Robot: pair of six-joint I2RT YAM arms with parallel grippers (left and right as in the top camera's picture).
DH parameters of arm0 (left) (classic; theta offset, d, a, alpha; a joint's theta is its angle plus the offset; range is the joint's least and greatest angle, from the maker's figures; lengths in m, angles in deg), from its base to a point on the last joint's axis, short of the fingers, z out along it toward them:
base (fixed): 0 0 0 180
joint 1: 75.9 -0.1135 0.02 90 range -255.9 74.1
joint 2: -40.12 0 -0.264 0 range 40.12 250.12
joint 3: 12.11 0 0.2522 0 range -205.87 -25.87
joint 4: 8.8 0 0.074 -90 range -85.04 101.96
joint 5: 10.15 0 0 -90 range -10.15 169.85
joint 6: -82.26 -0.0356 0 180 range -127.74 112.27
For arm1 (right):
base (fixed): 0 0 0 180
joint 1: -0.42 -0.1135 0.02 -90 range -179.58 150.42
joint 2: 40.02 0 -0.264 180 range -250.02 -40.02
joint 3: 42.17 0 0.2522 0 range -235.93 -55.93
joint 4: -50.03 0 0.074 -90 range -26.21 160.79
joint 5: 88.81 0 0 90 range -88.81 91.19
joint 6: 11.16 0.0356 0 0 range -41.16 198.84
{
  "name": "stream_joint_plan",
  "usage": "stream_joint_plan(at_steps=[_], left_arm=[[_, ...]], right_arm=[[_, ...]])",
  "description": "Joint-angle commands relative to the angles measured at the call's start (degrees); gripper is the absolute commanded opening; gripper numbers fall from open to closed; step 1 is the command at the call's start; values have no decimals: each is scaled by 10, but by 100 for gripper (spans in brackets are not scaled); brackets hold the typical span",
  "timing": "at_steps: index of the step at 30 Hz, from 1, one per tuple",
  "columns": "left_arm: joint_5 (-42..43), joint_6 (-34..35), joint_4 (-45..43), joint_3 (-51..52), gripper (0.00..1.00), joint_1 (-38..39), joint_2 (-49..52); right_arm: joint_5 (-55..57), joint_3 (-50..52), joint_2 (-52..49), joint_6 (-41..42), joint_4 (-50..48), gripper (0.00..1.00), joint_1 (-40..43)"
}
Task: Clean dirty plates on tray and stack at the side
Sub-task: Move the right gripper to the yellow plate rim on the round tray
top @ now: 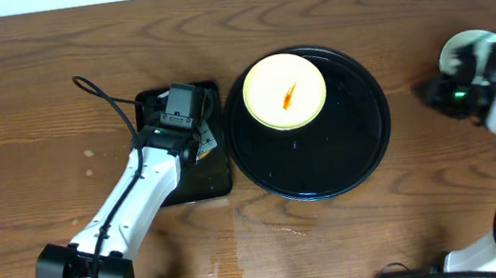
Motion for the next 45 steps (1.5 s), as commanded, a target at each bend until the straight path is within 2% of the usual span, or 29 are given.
stream_joint_plan(at_steps=[1,6,10,14,20,34,45], left_arm=[[-1,-8,0,2,14,-2,-3],[-1,-8,0,2,14,-2,-3],[-1,-8,0,2,14,-2,-3],[-1,-8,0,2,14,-2,-3],[-1,-8,0,2,13,-2,-3],[-1,-8,0,2,13,-2,-3],[-1,-8,0,2,13,-2,-3]], right_arm=[[0,-5,-2,-64,22,17,-56],[75,-3,-2,-64,59,15,-131],[142,1,-3,-62,87,3,-179],[201,3,-3,-47,111,2,-202],[206,20,-4,-46,117,3,-206],[372,46,-4,8,179,1,-203],[438,46,-4,19,210,1,-188]])
